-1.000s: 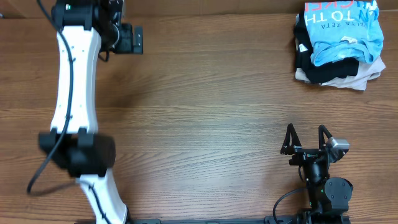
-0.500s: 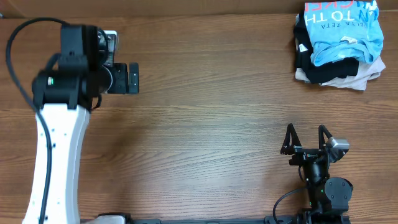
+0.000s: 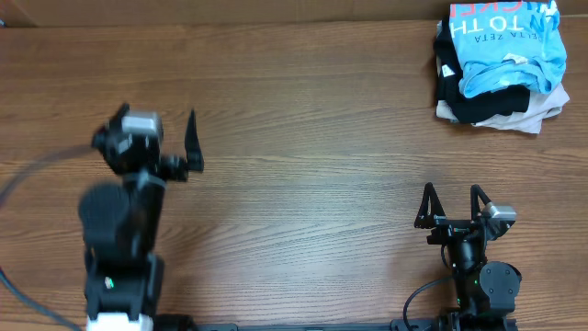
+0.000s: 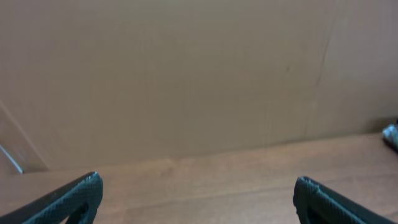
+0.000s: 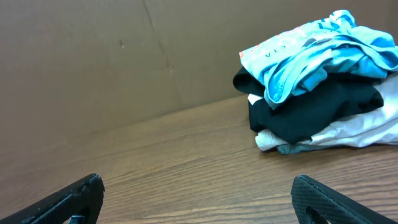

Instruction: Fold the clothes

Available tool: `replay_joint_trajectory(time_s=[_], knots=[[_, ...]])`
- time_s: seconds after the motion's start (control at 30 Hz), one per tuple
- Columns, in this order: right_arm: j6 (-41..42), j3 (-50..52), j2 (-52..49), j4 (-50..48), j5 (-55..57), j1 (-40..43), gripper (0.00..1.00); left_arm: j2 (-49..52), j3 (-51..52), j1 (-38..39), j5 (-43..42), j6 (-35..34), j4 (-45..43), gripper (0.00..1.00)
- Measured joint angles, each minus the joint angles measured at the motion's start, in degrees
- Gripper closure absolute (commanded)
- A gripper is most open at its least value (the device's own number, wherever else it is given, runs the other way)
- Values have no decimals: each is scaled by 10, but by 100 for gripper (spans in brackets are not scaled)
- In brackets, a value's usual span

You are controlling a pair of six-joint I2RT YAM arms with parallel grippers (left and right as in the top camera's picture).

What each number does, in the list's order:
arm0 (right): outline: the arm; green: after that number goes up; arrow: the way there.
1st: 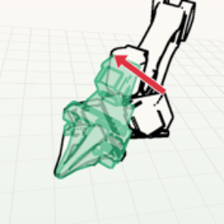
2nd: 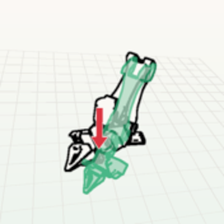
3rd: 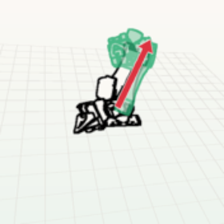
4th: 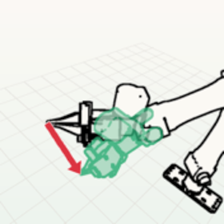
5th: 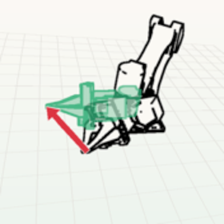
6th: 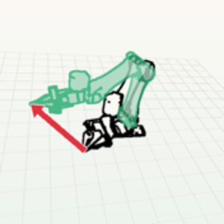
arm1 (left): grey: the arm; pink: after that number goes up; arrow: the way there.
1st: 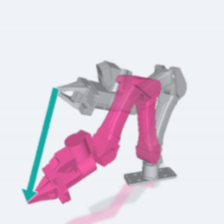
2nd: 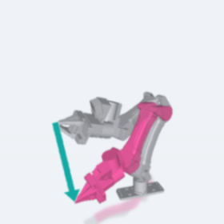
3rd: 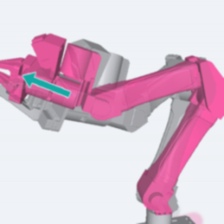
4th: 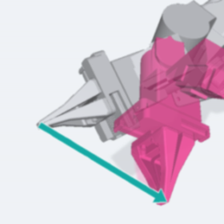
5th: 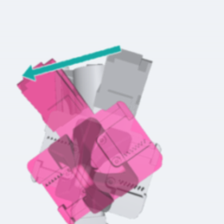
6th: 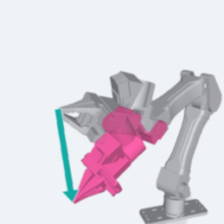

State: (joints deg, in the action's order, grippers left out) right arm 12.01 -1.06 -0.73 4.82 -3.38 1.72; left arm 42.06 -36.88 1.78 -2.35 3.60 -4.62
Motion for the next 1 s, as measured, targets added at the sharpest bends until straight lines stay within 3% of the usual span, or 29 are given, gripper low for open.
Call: replay_joint_trajectory(time_s=[0.2, 0.4, 0.67, 1.0], knots=[[0, 0, 0, 0, 0, 0, 0, -150, 170, -14, -10, 0, -58, 0], [0, 0, 0, 0, 0, 0, 0, -275, 281, -43, -25, 0, -62, 0], [0, 0, 0, 0, 0, 0, 0, -396, 358, -63, -43, 0, -31, 0], [0, 0, 0, 0, 0, 0, 0, -413, 364, -68, -54, 0, 83, 0]])
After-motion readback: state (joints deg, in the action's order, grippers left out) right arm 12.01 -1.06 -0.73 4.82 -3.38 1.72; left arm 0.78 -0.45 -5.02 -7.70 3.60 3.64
